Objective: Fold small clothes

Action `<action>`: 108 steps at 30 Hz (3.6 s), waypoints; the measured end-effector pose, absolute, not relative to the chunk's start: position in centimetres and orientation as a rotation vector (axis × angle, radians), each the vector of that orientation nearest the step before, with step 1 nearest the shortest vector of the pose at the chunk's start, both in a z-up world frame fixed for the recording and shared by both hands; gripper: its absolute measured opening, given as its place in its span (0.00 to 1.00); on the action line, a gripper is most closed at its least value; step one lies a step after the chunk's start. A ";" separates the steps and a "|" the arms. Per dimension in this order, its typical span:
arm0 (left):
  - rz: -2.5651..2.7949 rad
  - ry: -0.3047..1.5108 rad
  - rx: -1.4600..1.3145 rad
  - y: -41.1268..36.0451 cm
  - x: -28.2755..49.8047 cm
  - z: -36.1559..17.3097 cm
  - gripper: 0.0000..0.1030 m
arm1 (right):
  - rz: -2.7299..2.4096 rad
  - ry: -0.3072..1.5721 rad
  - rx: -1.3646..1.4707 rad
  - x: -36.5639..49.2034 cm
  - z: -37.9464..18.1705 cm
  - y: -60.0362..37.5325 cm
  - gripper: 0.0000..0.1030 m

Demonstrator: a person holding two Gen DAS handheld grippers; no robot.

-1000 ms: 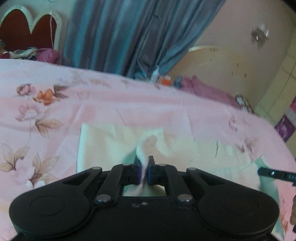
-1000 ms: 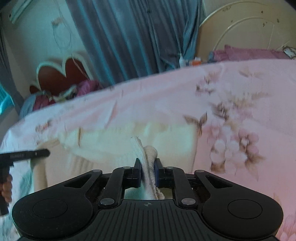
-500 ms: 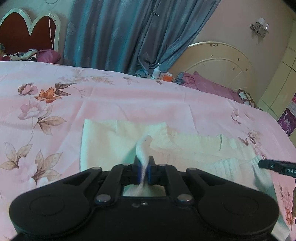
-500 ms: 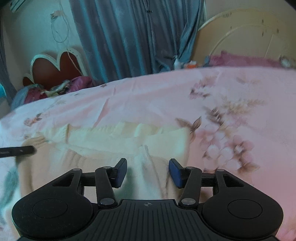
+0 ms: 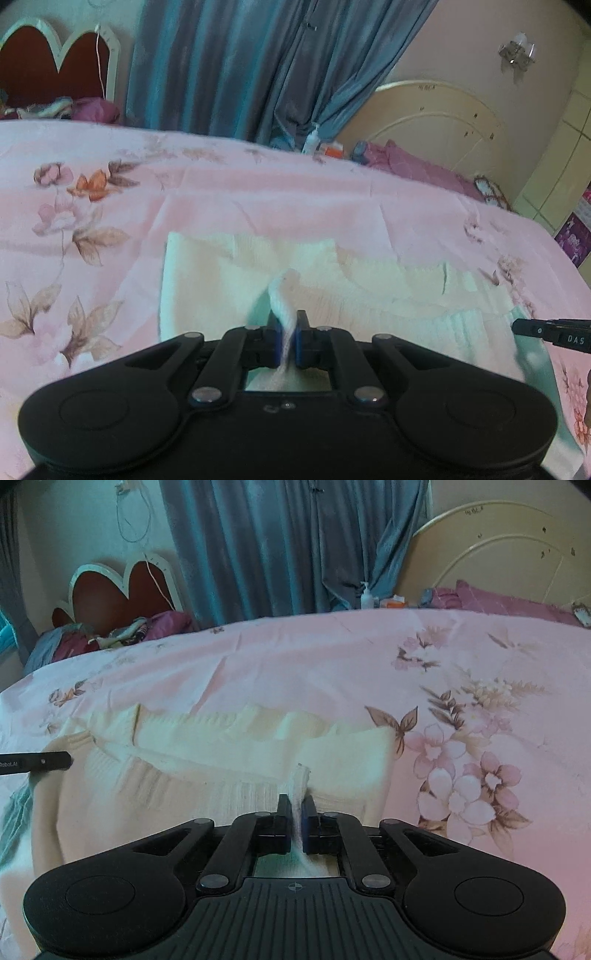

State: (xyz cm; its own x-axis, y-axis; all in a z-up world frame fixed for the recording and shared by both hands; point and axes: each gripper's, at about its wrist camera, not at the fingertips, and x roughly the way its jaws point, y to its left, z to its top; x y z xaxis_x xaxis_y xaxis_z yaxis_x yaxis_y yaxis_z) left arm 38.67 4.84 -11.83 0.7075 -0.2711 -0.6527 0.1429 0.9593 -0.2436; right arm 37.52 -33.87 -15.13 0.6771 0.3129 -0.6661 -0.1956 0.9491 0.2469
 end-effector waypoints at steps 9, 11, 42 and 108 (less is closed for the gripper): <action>-0.145 0.615 -0.218 4.8 39.5 -9.7 0.06 | 0.214 0.648 0.205 40.1 -12.5 -34.7 0.03; -0.128 0.619 -0.220 4.7 40.3 -9.9 0.06 | 0.204 0.648 0.208 41.2 -12.7 -34.6 0.03; -0.085 0.817 -0.208 8.1 32.8 -12.3 0.27 | 0.207 0.729 0.212 35.3 -14.4 -32.1 0.55; -0.090 0.833 0.034 -0.3 32.2 -11.4 0.50 | 0.195 0.849 0.027 28.0 -15.3 -27.7 0.55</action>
State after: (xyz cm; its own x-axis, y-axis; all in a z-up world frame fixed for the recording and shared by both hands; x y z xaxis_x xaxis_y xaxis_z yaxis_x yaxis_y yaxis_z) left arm 32.19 -0.29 -11.39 0.6692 -0.0664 -0.7401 0.0934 0.9956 -0.0049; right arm 27.98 -27.67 -15.34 0.6442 0.1821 -0.7429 -0.1604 0.9818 0.1016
